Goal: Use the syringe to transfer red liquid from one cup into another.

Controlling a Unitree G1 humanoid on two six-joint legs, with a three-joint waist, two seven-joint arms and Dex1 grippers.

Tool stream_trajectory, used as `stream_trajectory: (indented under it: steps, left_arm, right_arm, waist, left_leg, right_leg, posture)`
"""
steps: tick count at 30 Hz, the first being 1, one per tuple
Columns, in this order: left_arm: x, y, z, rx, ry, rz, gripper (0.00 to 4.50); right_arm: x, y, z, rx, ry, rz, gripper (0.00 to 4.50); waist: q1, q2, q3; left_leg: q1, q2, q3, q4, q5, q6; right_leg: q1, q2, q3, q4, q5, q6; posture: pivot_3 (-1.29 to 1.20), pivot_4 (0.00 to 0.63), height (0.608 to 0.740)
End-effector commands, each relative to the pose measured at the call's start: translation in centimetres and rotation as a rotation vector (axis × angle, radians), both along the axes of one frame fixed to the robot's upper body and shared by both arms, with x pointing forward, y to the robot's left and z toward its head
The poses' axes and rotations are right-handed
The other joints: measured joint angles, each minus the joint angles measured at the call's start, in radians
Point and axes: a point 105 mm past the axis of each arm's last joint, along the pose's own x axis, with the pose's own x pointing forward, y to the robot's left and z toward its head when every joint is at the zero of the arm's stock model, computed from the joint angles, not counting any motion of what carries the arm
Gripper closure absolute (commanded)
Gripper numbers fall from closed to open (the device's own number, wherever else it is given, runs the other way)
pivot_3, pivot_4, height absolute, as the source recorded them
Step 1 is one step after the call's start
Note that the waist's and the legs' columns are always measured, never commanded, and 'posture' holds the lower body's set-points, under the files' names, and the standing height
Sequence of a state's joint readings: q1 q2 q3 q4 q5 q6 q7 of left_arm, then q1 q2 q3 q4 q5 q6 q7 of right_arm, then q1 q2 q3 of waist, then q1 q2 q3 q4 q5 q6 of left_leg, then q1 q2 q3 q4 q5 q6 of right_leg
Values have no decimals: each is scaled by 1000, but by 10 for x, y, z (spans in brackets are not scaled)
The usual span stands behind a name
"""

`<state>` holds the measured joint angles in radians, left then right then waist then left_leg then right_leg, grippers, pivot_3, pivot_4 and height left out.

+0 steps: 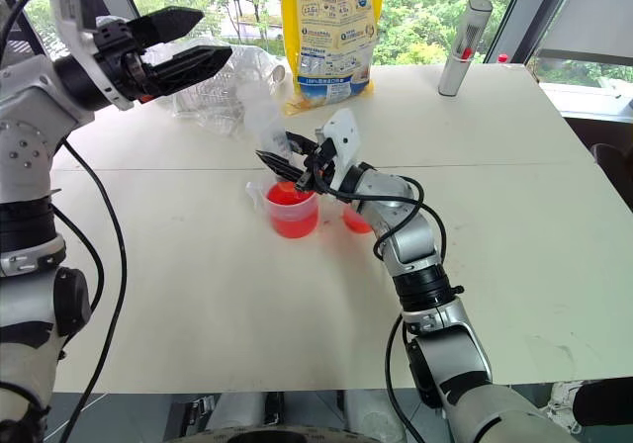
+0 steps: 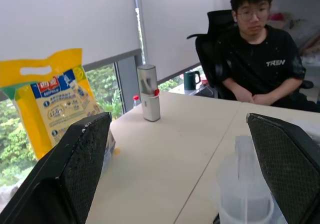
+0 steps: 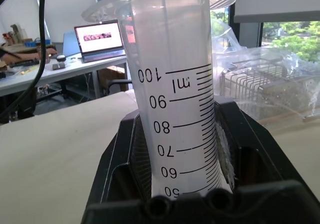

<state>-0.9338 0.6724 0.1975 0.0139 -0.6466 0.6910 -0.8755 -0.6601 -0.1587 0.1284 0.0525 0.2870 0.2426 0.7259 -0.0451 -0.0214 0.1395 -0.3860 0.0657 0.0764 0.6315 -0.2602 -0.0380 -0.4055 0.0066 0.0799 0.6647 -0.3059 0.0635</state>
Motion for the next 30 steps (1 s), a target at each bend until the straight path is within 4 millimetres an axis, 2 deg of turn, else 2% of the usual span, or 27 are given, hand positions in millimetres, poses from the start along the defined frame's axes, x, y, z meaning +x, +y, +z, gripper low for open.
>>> stream_trajectory:
  steps: [1, 3, 7, 11, 15, 17, 19, 24, 30]
  left_arm:
    - [-10, 2, 11, -2, -61, 4, 60]
    - [-9, -1, 9, 8, -61, -4, 60]
    - [-8, -7, 11, -1, -66, -32, 60]
    - [-6, -19, 9, 2, -63, -81, 60]
    - [-4, -29, 7, 5, -61, -124, 60]
    - [-4, -39, 6, 7, -59, -168, 60]
    - [-2, -51, 5, 10, -57, -212, 60]
    - [2, -71, 9, -2, -60, -279, 60]
    - [3, -103, 9, -1, -68, -351, 60]
  right_arm:
    - [-12, 0, 23, 44, -67, 25, 3135]
    - [-13, -3, 26, 79, -35, 22, 3135]
    - [-15, -21, 50, 134, -49, -10, 3135]
    - [-21, -50, 82, 194, -86, -79, 3135]
    - [-22, -77, 93, 204, -105, -164, 3135]
    - [-20, -96, 86, 178, -98, -233, 3135]
    - [-16, -111, 68, 147, -65, -296, 3135]
    - [-11, -117, 30, 112, 7, -348, 3135]
    - [-8, -117, 15, 116, 38, -371, 3135]
  waist:
    - [-1, 0, 0]
    - [-1, 0, 0]
    - [1, 0, 0]
    - [3, 0, 0]
    - [2, 0, 0]
    - [2, 0, 0]
    - [2, 0, 0]
    - [-1, 0, 0]
    - [1, 1, 1]
  left_leg:
    - [0, 0, 0, 0, 0, 0]
    - [0, 0, 0, 0, 0, 0]
    - [0, 0, 0, 0, 0, 0]
    - [-1, 0, 0, 0, 0, 0]
    - [-1, -1, 0, 0, 0, 0]
    - [-1, -1, 0, 0, 0, 0]
    - [-1, -1, 0, 0, 0, 0]
    - [-1, -2, 1, 0, 0, 0]
    - [-1, -1, 0, 0, 0, 0]
  right_leg:
    - [0, 0, 0, 0, 0, 0]
    - [0, 0, 0, 0, 0, 0]
    - [0, 0, 0, 0, 0, 0]
    - [0, 0, 0, 0, 0, 0]
    - [0, 0, 0, -1, 0, 0]
    - [0, 0, 0, -1, 0, 0]
    - [0, 1, 0, -1, 0, 0]
    - [0, 1, 1, -2, 0, 0]
    - [0, 4, 1, -2, 0, 0]
  posture:
    - [0, 150, 740]
    - [0, 150, 740]
    - [0, 150, 740]
    - [0, 150, 740]
    - [0, 150, 740]
    - [0, 150, 740]
    - [0, 150, 740]
    - [0, 150, 740]
    - [0, 150, 740]
